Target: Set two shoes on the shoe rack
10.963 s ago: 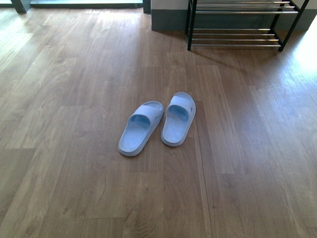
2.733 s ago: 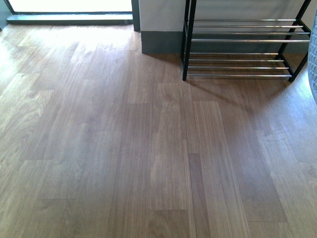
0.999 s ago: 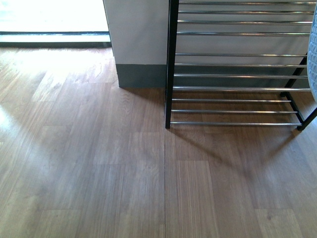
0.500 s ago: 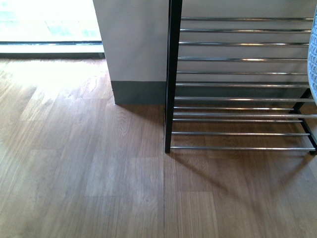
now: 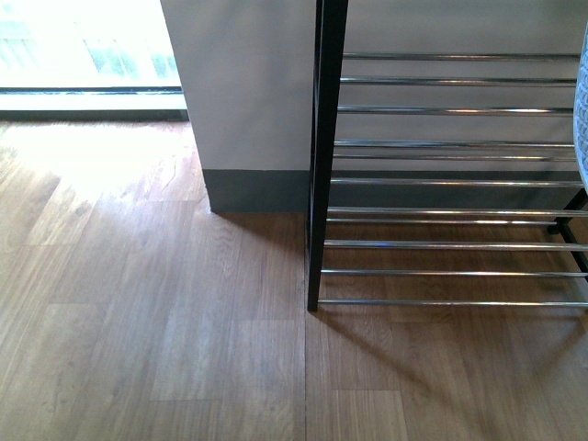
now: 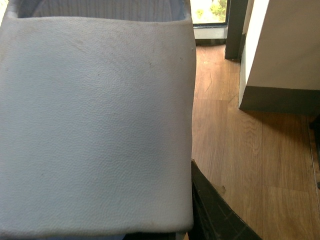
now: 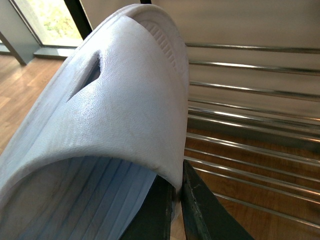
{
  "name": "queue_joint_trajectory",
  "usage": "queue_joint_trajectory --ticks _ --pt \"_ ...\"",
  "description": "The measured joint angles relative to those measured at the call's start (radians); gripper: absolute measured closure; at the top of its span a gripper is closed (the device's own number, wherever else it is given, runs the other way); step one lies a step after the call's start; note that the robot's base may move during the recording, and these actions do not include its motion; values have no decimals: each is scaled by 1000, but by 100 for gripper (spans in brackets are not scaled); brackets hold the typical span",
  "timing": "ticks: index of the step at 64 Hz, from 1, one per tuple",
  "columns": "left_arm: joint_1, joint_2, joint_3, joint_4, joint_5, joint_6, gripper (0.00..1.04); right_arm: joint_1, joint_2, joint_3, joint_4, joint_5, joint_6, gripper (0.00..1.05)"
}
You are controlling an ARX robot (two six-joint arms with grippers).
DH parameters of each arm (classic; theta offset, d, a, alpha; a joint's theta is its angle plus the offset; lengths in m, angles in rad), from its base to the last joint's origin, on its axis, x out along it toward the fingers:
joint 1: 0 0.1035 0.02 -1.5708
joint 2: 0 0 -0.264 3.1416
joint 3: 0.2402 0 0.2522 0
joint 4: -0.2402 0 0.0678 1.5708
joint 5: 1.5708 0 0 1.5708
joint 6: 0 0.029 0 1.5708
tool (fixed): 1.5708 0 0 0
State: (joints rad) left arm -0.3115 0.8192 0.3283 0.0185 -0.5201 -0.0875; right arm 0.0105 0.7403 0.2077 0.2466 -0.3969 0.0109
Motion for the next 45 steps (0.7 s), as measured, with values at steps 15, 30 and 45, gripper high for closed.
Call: queue_joint_trajectory --ticks 15,30,45 --pt "0 0 0 0 0 0 103 0 0 0 0 0 0 103" --pt "0 0 0 0 0 0 103 0 0 0 0 0 0 103" --pt "0 0 0 0 0 -1 103 0 0 0 0 0 0 103"
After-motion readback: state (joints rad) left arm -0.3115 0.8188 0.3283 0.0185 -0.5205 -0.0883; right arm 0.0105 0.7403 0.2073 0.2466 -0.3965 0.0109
